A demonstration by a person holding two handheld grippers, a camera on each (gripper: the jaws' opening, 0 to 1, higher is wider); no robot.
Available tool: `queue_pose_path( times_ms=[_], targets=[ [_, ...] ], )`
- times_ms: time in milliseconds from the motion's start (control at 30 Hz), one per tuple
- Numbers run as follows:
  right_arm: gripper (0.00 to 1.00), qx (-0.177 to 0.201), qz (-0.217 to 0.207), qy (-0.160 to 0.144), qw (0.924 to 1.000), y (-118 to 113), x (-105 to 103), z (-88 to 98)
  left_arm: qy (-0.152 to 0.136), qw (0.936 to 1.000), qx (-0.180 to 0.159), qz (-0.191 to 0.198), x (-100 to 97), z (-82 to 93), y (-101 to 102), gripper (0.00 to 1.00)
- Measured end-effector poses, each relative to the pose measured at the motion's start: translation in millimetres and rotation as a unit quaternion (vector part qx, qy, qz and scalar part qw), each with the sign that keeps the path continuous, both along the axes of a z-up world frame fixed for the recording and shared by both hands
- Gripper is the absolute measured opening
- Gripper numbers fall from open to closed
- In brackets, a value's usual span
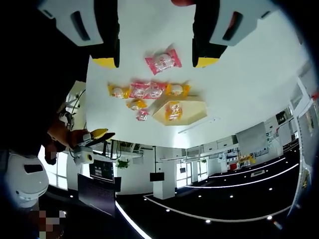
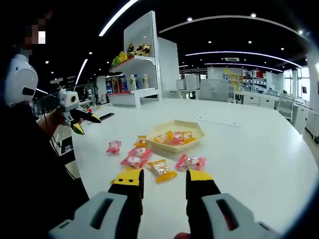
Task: Pick up the marshmallows scattered on the table and place them into the bowl on the table
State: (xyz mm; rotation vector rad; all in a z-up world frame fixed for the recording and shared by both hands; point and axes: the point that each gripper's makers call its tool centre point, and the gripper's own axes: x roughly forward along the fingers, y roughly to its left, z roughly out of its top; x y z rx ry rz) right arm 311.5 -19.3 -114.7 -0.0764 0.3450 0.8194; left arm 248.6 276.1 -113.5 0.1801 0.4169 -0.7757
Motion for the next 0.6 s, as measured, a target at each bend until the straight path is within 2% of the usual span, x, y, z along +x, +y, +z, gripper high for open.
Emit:
queue_pose_path(
  times_ms=[167, 600],
  targets=[
    [0.34, -0.002, 0.000, 0.001, 1.0000, -1, -2, -0.9, 0.002, 0.9997, 0.021, -0.011, 2.9, -5.0, 0, 0.57],
    [0.34, -0.008, -0.001, 0.007, 0.9999, -3, -6, -5.8, 0.010, 0.9980, 0.047, -0.042, 9.1, -13.3, -1, 0.56]
  ],
)
